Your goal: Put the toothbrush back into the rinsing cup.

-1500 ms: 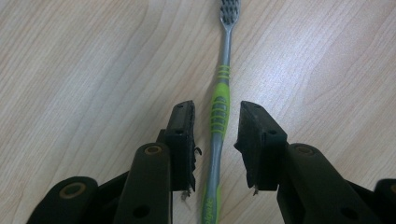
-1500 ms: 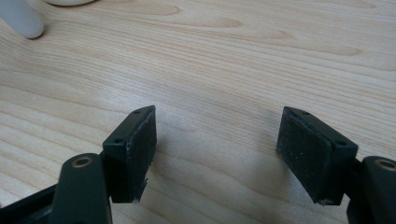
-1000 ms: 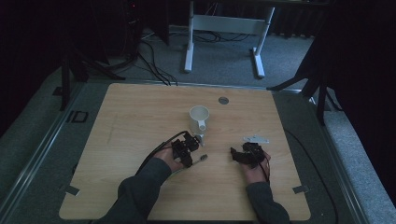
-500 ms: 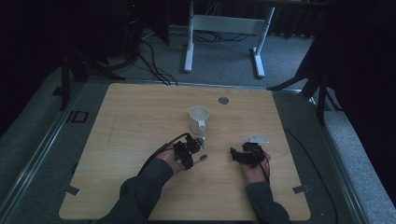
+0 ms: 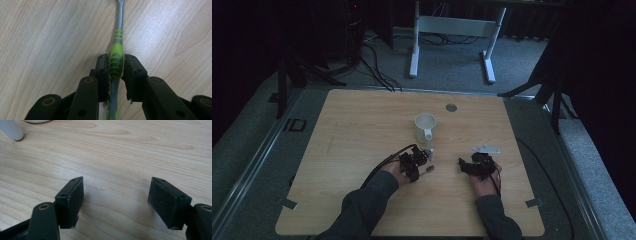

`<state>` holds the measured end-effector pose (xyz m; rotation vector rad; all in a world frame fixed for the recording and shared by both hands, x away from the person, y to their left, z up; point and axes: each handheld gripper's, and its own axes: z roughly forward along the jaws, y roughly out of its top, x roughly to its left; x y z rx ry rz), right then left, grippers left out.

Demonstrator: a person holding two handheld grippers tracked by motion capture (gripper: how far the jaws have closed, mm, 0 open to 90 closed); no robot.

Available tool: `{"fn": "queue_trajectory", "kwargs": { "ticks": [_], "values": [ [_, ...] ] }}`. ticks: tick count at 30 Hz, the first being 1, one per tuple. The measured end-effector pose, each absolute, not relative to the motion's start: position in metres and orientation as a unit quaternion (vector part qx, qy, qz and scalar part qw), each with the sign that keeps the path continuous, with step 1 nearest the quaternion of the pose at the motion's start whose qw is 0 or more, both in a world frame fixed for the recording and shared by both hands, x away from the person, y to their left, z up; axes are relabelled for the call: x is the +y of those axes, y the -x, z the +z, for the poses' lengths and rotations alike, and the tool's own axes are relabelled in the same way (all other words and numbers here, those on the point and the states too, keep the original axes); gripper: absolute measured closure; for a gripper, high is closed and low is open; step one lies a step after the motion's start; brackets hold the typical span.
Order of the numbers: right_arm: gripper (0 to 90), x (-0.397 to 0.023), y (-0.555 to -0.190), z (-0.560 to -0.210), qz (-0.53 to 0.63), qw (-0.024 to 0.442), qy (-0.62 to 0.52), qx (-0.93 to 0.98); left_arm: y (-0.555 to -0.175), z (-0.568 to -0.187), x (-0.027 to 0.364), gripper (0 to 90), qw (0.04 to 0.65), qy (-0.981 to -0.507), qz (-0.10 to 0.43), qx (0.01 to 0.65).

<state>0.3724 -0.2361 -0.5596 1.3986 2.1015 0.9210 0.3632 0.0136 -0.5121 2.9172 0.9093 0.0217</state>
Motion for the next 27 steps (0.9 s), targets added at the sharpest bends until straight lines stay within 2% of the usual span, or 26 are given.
{"fn": "queue_trajectory", "kwargs": {
  "ticks": [17, 27],
  "values": [
    [28.2, -0.236, -0.372, -0.560, 0.334, 0.225, -0.507, 0.762, -0.364, -0.513, 0.014, 79.1, 0.038, -0.955, 0.010, 0.295],
    [28.2, -0.236, -0.372, -0.560, 0.334, 0.225, -0.507, 0.762, -0.366, -0.503, 0.024, 79.2, 0.074, -0.947, 0.015, 0.311]
  ]
}}
